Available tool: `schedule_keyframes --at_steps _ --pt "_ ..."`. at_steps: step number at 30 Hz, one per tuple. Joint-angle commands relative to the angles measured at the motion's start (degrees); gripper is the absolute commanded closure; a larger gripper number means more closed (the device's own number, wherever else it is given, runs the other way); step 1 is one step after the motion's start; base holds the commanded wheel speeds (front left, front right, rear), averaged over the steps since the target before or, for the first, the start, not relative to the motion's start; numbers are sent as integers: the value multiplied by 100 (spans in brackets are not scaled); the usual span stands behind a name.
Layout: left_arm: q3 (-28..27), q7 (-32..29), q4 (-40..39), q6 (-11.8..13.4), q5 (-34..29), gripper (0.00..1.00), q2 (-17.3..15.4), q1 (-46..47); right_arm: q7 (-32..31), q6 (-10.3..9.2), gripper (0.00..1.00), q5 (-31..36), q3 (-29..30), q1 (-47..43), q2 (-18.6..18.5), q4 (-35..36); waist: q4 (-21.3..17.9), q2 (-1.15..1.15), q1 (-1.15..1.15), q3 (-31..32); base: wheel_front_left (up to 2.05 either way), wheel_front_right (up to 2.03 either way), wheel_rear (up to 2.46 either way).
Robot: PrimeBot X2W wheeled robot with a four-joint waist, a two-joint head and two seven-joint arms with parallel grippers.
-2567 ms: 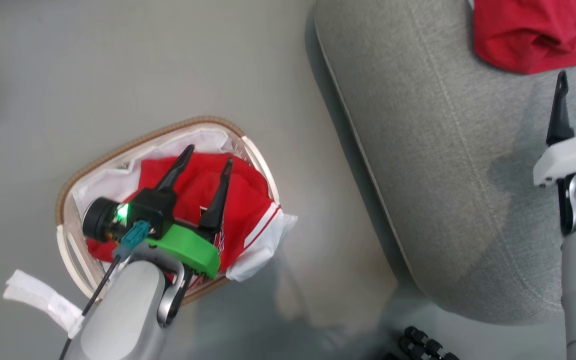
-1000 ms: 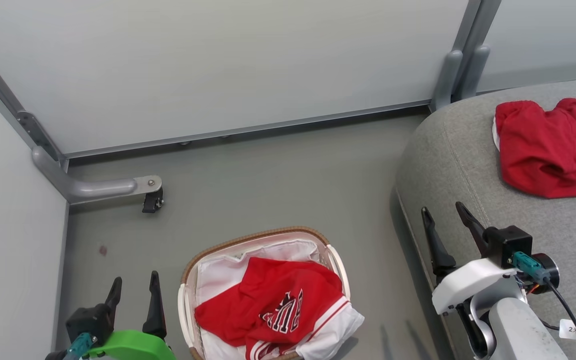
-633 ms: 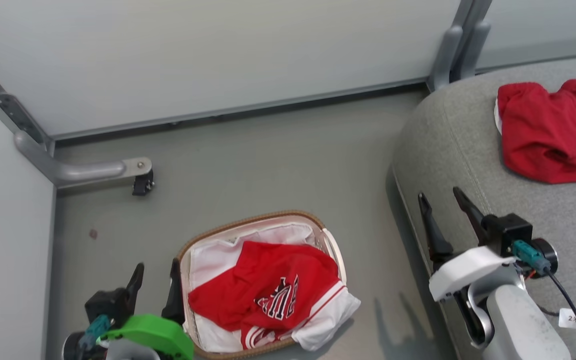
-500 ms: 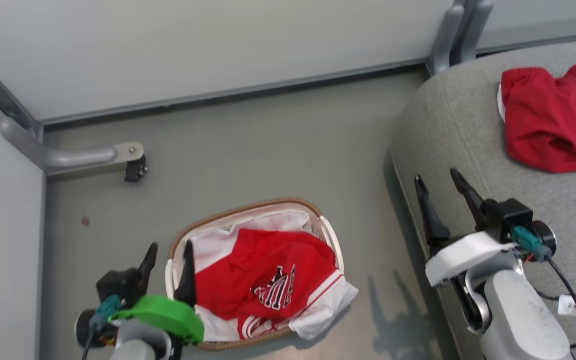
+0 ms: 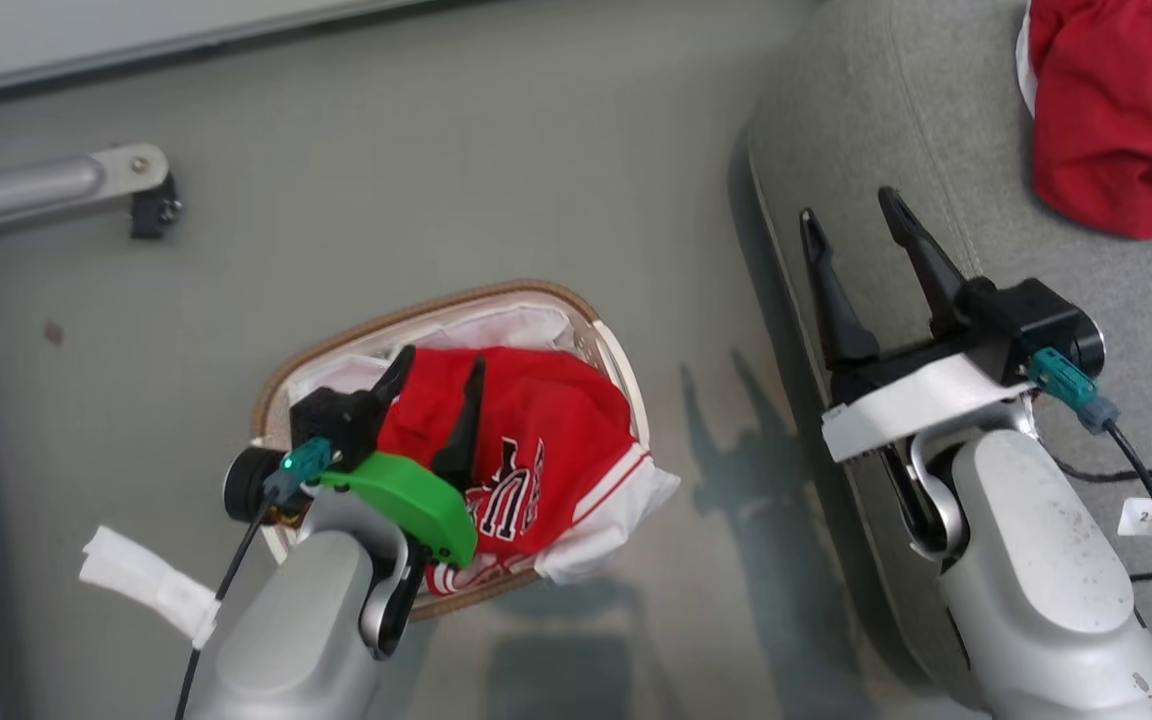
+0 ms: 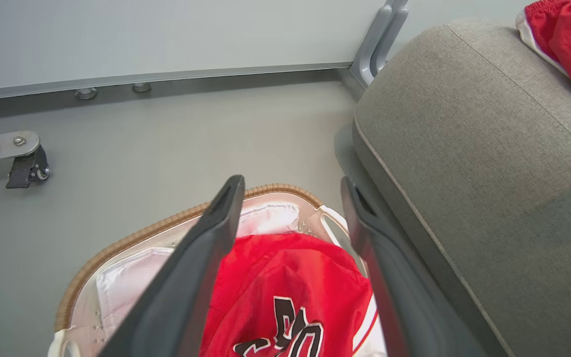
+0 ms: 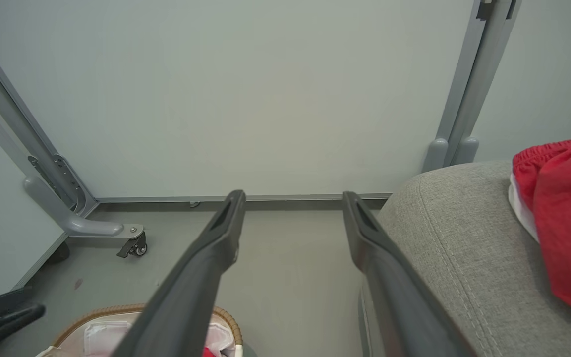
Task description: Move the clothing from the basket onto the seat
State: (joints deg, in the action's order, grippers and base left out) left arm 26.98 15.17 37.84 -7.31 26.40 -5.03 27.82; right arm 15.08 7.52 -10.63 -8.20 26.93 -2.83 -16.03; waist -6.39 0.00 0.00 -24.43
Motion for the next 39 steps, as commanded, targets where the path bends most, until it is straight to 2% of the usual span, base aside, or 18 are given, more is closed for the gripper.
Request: schedule_keyframes --at_steps 1,17,25,39 --pt "158 -3 120 -26 89 0 -98 276 13 -6 0 42 -58 135 -12 100 -431 0 0 -671 0 0 0" --pt "1843 -39 1534 -26 769 0 -530 1668 14 -7 0 -509 -406 552 -13 871 -1108 0 0 -1897 0 0 0" --pt "2284 -392 2383 -26 872 0 -682 2138 14 -6 0 -690 -545 672 -12 1128 -1342 0 0 -2329 0 0 0" --pt "2881 -1049 3127 -21 1125 0 -855 2580 13 -6 0 -591 -650 760 -13 1633 -1257 0 0 -2682 0 0 0"
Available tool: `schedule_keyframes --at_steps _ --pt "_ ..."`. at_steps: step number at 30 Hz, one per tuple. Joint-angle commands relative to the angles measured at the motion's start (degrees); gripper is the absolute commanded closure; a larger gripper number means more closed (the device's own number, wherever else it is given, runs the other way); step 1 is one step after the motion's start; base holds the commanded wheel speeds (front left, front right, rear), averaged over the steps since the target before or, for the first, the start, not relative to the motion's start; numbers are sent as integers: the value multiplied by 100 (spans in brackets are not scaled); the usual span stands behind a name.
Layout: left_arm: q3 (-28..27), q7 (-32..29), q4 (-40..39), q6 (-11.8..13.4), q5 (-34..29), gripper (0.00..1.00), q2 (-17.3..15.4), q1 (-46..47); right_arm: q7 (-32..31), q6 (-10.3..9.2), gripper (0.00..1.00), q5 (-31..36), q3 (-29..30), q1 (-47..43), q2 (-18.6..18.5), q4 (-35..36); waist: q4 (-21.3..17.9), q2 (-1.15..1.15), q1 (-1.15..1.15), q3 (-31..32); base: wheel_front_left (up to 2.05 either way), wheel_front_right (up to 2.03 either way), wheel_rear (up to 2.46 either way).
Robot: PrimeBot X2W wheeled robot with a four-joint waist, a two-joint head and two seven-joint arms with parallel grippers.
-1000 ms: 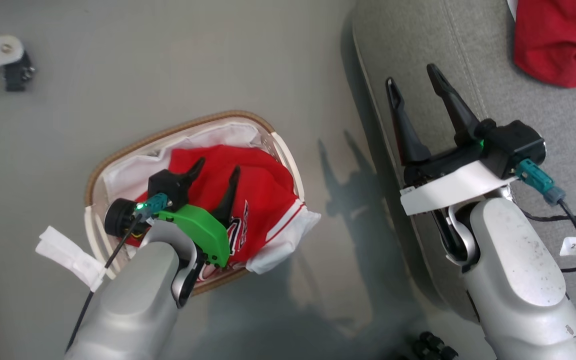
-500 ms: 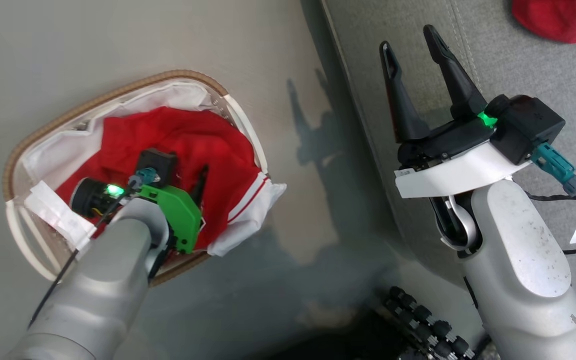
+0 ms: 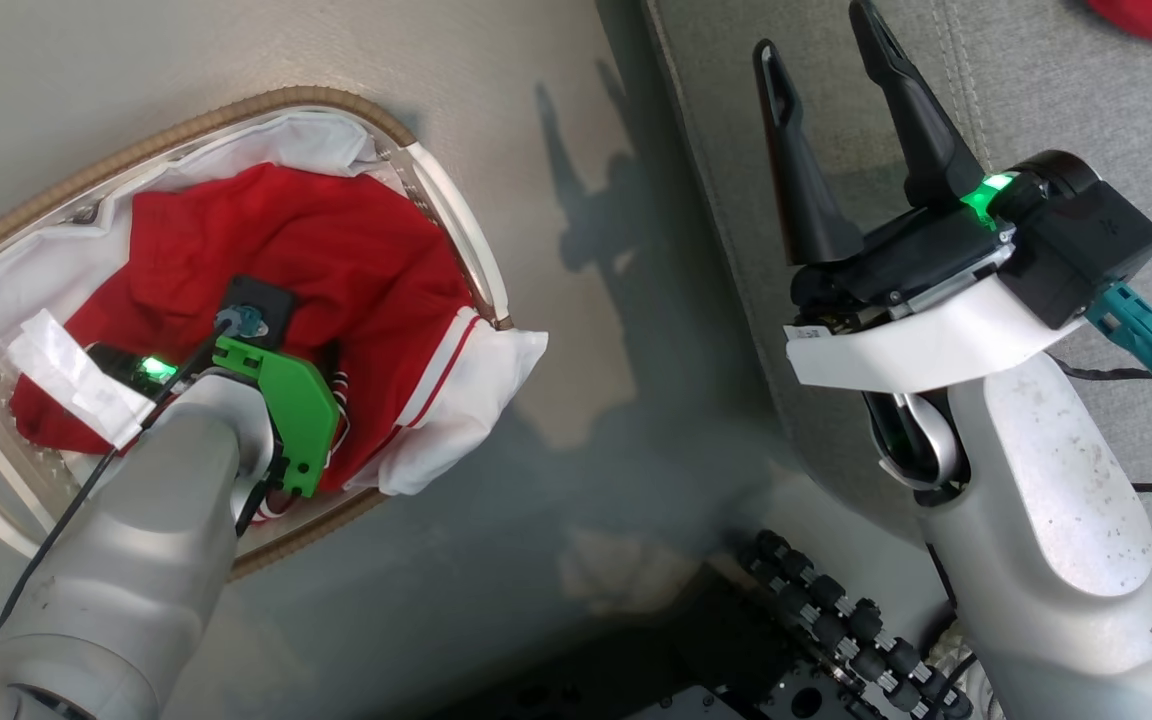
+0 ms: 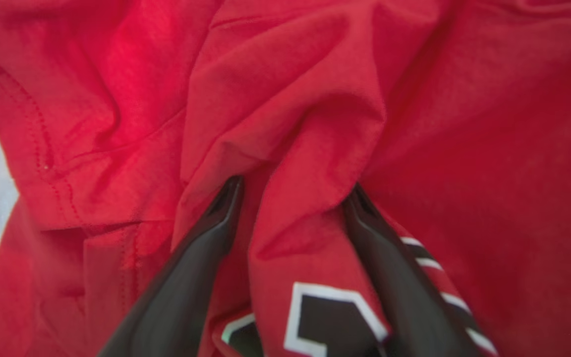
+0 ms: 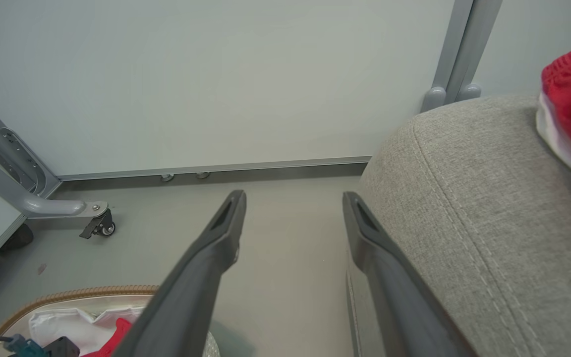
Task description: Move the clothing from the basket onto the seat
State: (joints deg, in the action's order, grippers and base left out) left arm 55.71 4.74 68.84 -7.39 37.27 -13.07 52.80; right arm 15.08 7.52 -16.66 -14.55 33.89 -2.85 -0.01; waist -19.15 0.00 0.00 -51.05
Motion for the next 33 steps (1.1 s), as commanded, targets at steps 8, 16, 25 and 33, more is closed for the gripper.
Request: schedule_keyframes --at_steps 8,16,25,33 --pt "61 27 269 -13 164 100 -79 64 13 -7 0 -13 -118 156 -13 -32 29 0 0 76 0 0 0" --pt "-71 573 356 -13 419 100 131 -337 13 -6 0 122 -163 -14 -15 -463 109 0 0 729 0 0 0" --pt "-179 1009 177 -13 657 100 348 -919 13 -6 0 355 -134 -382 -18 -899 467 0 0 1777 0 0 0" --pt "-684 1041 -721 86 521 100 303 -1486 13 -6 0 468 -63 -788 -18 -1250 843 0 0 2683 0 0 0"
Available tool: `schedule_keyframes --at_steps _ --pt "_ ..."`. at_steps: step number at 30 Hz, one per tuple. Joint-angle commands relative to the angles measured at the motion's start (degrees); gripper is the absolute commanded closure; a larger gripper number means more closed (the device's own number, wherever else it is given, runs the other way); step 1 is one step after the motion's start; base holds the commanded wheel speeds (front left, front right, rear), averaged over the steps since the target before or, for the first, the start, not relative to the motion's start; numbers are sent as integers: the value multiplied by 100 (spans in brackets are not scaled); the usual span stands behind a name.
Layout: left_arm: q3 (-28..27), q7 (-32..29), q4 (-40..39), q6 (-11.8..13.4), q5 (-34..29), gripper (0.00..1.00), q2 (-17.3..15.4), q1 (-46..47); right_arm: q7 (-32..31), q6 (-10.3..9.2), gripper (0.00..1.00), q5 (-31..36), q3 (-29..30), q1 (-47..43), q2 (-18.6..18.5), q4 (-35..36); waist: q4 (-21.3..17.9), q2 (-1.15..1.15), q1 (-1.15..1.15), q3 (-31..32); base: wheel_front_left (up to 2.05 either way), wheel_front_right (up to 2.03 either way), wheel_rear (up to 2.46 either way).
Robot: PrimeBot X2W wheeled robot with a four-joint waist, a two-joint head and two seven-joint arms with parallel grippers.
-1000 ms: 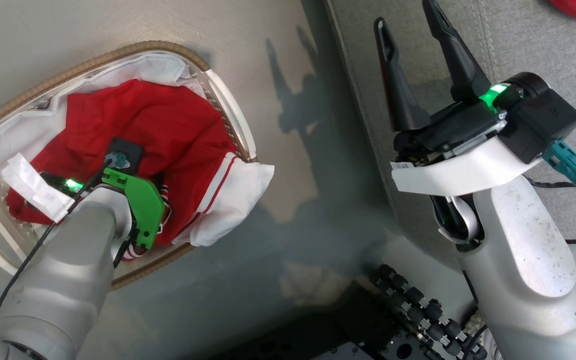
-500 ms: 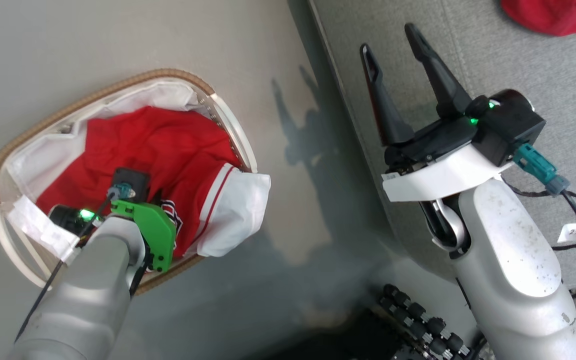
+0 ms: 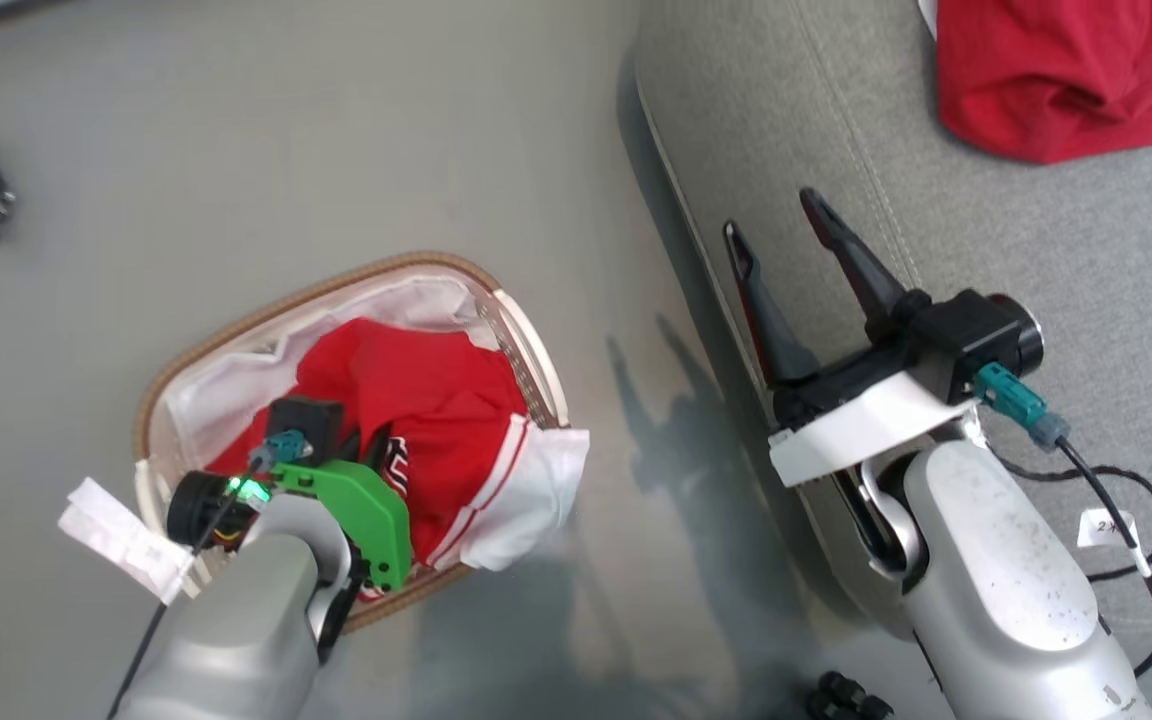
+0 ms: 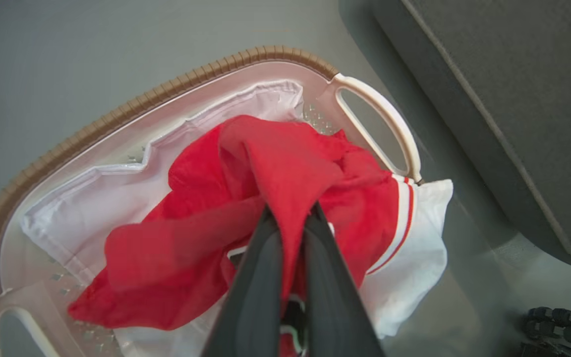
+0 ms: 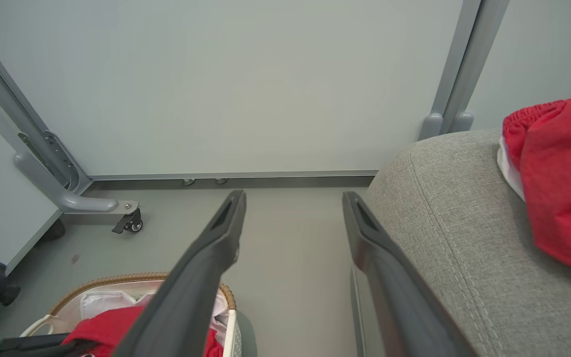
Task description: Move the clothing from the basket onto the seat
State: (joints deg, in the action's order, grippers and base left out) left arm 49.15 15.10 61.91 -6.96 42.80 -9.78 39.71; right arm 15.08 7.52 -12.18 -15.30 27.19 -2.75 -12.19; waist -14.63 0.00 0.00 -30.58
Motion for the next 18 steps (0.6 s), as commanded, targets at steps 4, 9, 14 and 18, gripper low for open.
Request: schedule_keyframes --at_steps 4,9,14,18 --pt "-398 4 -651 145 -338 100 -59 -526 13 -6 0 57 42 -334 -27 -173 542 0 0 1029 0 0 0" --pt "-919 5 -1446 216 -779 100 -67 -1003 13 -6 0 87 96 -602 -26 -331 700 0 0 1436 0 0 0" --pt "-1445 5 -2194 193 -1241 100 33 -1411 13 -7 0 95 145 -878 -27 -474 804 0 0 1846 0 0 0" --pt "-1816 6 -2748 144 -1522 100 152 -1653 13 -7 0 106 175 -1111 -26 -552 863 0 0 2138 0 0 0"
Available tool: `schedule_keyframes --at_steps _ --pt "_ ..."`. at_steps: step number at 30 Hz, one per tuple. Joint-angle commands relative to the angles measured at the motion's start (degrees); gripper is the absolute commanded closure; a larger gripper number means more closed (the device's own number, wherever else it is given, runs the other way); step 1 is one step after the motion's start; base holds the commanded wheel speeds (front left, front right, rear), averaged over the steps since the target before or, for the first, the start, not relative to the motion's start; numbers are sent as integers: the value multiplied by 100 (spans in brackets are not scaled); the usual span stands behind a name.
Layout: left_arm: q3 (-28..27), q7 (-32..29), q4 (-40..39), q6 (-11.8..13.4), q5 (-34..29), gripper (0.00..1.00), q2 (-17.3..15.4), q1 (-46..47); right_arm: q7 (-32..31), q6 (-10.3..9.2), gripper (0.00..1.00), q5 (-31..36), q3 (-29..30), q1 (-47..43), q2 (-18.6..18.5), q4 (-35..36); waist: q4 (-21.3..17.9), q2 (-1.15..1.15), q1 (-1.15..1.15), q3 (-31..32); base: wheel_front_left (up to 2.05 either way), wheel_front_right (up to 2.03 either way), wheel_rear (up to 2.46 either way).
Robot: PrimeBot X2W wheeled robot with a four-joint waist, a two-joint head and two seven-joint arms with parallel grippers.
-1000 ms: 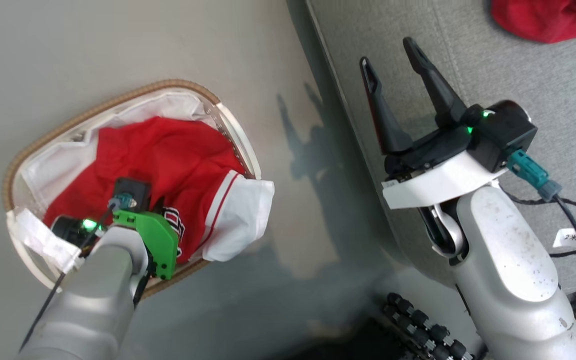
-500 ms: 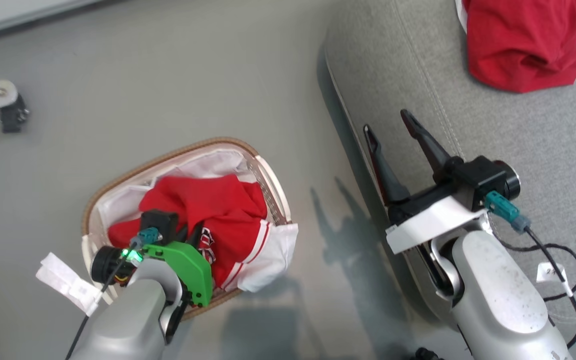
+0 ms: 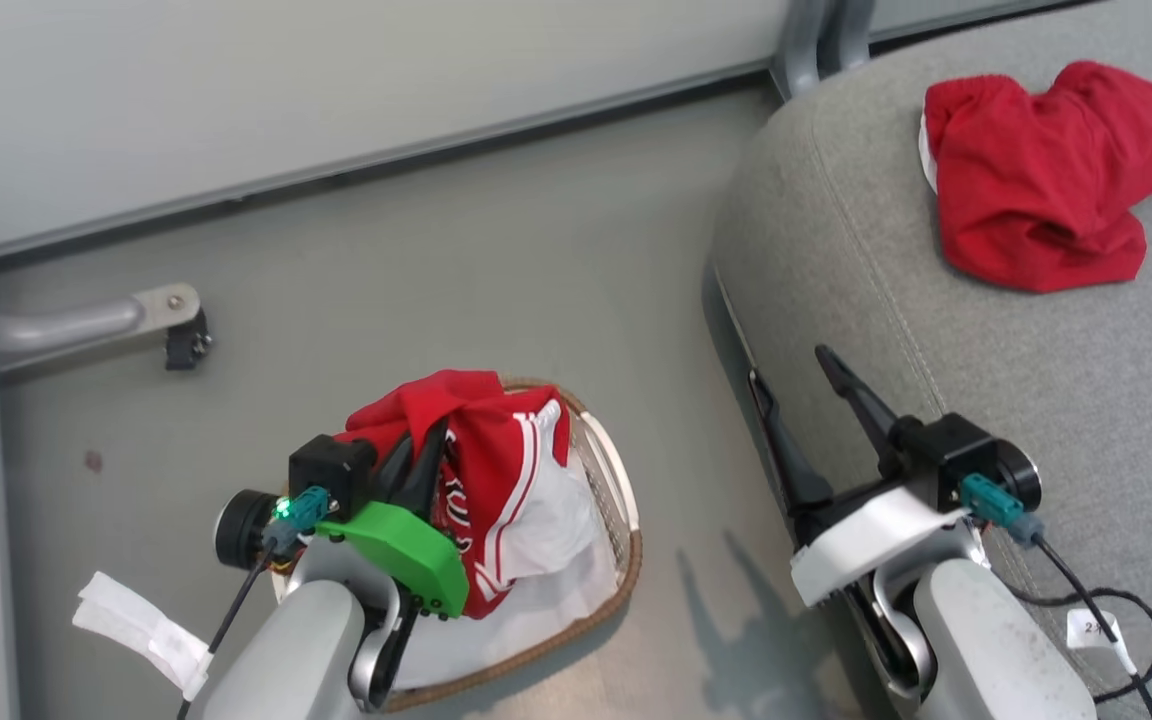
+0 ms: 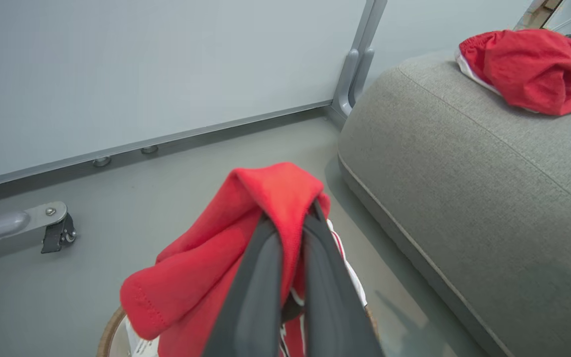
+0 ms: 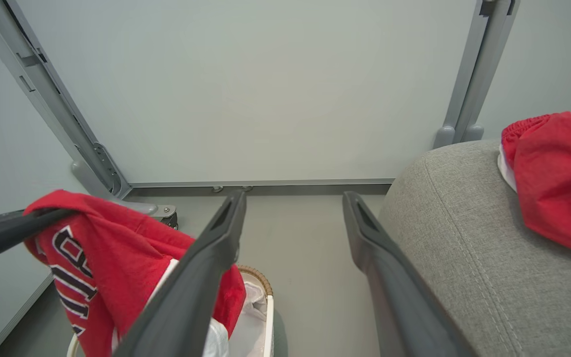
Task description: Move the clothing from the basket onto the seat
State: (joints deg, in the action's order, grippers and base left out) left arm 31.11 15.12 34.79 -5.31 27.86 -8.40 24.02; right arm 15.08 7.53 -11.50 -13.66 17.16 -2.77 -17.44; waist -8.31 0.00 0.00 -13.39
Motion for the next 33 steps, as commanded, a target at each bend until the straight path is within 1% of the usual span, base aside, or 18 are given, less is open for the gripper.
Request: schedule_keyframes --at_steps 1,8,16,21,29,33 --pt "-88 4 -151 -32 -102 100 33 -128 13 -8 0 42 12 -163 -25 -44 240 0 0 474 0 0 0" --pt "-538 4 -837 -124 -400 100 244 -278 13 -7 0 91 42 -529 -24 -178 340 0 0 899 0 0 0" --pt "-723 4 -1196 -171 -558 100 396 -97 13 -7 0 193 -137 -756 -22 -365 475 0 0 1074 0 0 0" --pt "-587 4 -1294 -194 -592 100 470 68 13 -8 0 57 -886 -651 -23 -466 627 0 0 1048 0 0 0" --pt "-363 4 -1257 -214 -495 100 519 346 13 -7 0 -345 -2195 59 -27 -569 893 0 0 961 0 0 0" --pt "-259 4 -1237 -219 -460 100 533 434 13 -7 0 -555 -2568 417 -26 -711 1009 0 0 939 0 0 0"
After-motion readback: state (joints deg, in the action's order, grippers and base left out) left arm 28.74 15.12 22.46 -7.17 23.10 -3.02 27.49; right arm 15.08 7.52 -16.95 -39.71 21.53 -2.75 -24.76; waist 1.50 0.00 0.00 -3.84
